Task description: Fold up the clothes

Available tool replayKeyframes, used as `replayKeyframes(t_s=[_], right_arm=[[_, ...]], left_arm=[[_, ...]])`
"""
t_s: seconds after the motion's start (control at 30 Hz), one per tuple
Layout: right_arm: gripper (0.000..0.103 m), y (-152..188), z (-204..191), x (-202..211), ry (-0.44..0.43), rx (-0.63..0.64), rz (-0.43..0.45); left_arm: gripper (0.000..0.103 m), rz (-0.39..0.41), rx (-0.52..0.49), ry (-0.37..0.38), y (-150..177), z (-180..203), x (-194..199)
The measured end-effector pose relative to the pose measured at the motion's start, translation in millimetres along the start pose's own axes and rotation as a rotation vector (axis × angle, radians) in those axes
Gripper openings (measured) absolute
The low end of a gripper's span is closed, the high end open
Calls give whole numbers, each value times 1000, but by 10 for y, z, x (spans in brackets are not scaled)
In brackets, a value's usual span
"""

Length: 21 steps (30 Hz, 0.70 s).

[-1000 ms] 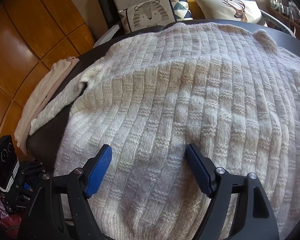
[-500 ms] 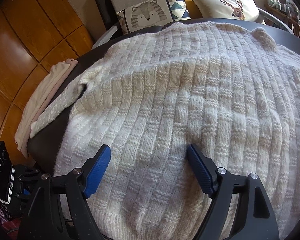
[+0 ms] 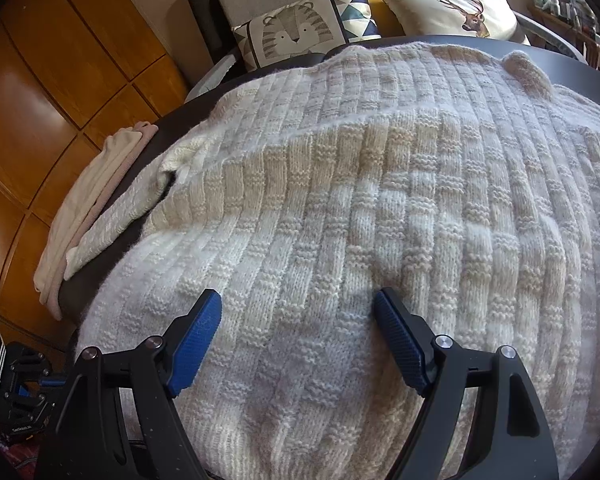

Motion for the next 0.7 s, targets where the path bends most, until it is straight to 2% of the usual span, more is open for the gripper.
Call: replayKeyframes(t_s=[0.13, 0.4, 0.47, 0.53, 0.57, 0.7], right_arm=[[82, 3, -12, -6, 6, 6, 2], [82, 15, -20, 2, 11, 8, 13], [82, 15, -40, -8, 22, 14, 11], [82, 7, -70, -13, 39, 29, 0], [82, 0, -81, -9, 44, 31, -5], [82, -37, -86, 54, 38, 15, 6]], left_arm=[[0, -2, 36, 3, 111, -11, 117], [0, -17, 115, 0, 223, -107, 135], [0, -28, 140, -6, 140, -165, 59], [13, -41, 179, -28, -29, -247, -60], [16, -37, 199, -39, -112, -286, -108], [19, 0, 271, 68, -404, -437, -328]])
Point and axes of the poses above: each gripper's, at about its wrist camera, not at the fingertips, and x roughly against the way its jaws point, z to its right, y to its underside, the point moved 2 cm from there along -x, roughly the way its jaws point, and after that the axes turned 6 degrees about -z, right-handed, at the moved point
